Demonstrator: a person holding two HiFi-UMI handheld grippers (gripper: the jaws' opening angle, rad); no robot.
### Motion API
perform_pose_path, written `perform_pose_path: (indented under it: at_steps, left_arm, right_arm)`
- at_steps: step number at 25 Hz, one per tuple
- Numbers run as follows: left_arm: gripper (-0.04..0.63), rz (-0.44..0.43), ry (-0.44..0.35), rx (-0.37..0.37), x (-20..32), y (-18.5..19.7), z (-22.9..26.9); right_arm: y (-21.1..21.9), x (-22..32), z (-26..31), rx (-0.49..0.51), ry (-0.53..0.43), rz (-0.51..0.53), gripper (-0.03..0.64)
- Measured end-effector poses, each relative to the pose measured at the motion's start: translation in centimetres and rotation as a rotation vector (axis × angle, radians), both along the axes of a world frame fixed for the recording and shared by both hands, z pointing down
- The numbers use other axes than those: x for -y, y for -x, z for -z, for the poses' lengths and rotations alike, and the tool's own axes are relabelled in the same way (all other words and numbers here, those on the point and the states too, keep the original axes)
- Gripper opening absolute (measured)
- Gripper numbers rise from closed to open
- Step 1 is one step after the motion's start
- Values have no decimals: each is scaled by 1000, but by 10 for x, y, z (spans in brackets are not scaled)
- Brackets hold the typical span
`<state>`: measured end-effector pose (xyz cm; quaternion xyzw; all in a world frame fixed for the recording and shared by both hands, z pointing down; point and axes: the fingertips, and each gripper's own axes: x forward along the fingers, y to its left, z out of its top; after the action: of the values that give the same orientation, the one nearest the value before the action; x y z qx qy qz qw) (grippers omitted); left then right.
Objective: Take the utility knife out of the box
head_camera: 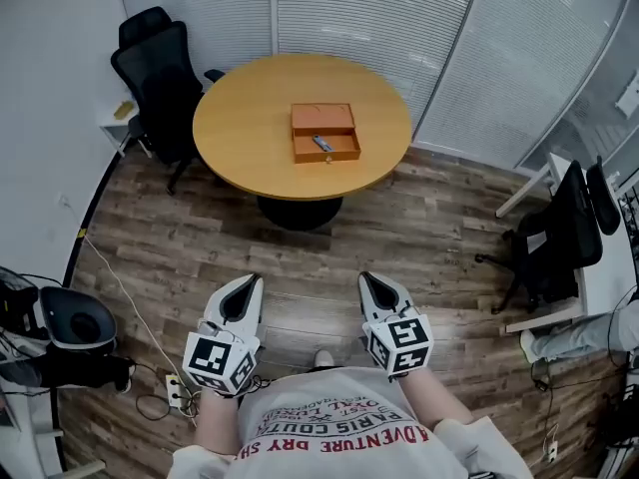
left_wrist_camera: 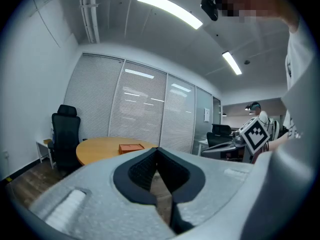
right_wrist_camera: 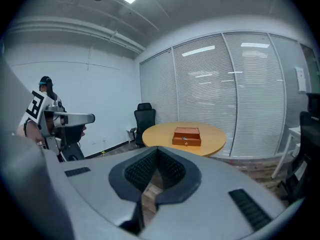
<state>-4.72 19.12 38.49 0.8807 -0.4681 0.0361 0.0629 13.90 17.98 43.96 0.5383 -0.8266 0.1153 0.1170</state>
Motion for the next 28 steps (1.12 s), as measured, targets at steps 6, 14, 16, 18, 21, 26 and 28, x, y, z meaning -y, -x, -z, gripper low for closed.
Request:
perform_pose_path:
  at_steps: [6,14,16,18,21,26,28]
  left_arm:
    - [-5,-30,46,62,8,-52,-11]
    - [-5,2,72,105,56,-48,-26]
    - [-5,-19,68,120,77,-52,-29]
    - [-5,-38,66,118,102,-50,-31]
    - [-5,-39,65,112,147,-37,-31]
    - [-5,-64,31,92,226,-21,-18]
    - [-5,-80,22,103,256,-11,-16]
  right_arm:
    - [-59,23,-14,34,27,-34,6]
    - [-67,62,-45,50,95,-42,6]
    - [-68,85,-44,52,87,-61,6]
    - [-64,111,-41,56,74,-80,6]
    - [-50,150,-36,53,60,-84,6]
    - [-38,220,-30,35,58,-117,6]
    - [-28,250,-28,42,57,-136,6]
